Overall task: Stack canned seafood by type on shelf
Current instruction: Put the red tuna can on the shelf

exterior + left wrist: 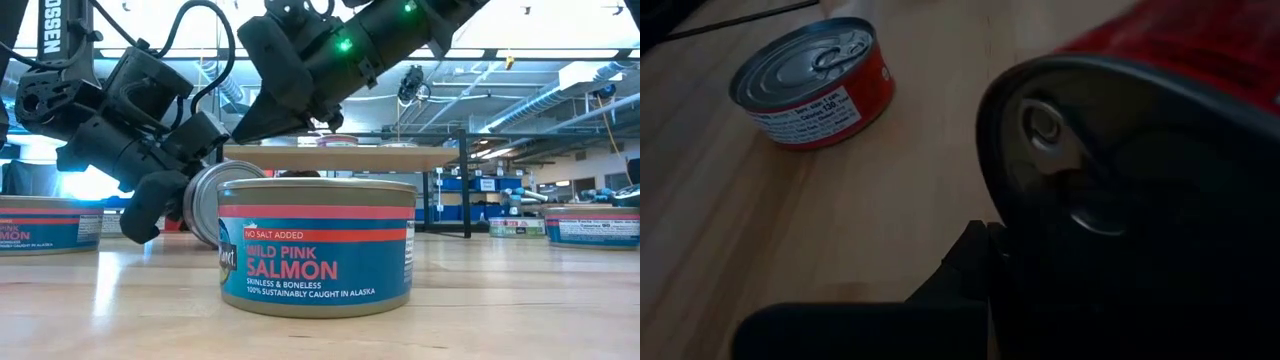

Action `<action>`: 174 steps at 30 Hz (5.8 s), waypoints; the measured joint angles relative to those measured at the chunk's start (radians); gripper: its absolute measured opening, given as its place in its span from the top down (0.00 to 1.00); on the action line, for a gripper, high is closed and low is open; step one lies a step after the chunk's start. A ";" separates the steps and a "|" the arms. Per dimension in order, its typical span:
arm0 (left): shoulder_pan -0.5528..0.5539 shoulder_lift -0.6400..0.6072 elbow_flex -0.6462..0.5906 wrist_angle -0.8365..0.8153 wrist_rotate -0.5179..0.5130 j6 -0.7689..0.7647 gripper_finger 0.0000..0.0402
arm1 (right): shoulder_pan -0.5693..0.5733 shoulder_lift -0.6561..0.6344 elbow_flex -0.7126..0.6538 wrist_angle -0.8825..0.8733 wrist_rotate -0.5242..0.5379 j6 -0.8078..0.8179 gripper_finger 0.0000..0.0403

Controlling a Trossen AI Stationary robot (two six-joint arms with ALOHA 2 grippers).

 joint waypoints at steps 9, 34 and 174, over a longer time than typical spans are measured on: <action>0.000 -0.002 -0.001 -0.028 -0.060 0.003 1.00 | -0.008 0.000 0.000 -0.062 -0.005 -0.002 0.88; -0.036 -0.352 0.000 -0.489 -0.283 -0.129 1.00 | -0.011 -0.125 0.000 -0.267 0.011 -0.056 0.83; 0.298 -0.237 0.974 -1.492 -0.644 0.397 0.63 | 0.175 -0.382 -0.476 -0.145 0.223 0.162 0.97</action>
